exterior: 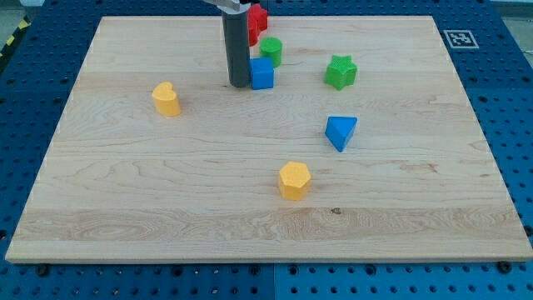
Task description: Push the yellow heart to the center left
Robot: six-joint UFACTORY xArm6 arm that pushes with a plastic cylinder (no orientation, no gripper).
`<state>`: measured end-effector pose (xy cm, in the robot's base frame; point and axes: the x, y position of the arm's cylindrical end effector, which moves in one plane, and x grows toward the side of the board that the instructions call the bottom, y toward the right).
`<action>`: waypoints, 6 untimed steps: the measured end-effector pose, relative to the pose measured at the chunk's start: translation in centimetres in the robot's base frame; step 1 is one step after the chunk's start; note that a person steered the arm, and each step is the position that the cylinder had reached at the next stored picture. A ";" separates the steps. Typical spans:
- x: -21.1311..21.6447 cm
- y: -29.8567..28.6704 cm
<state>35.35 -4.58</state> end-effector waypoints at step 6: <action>4.6 -12.2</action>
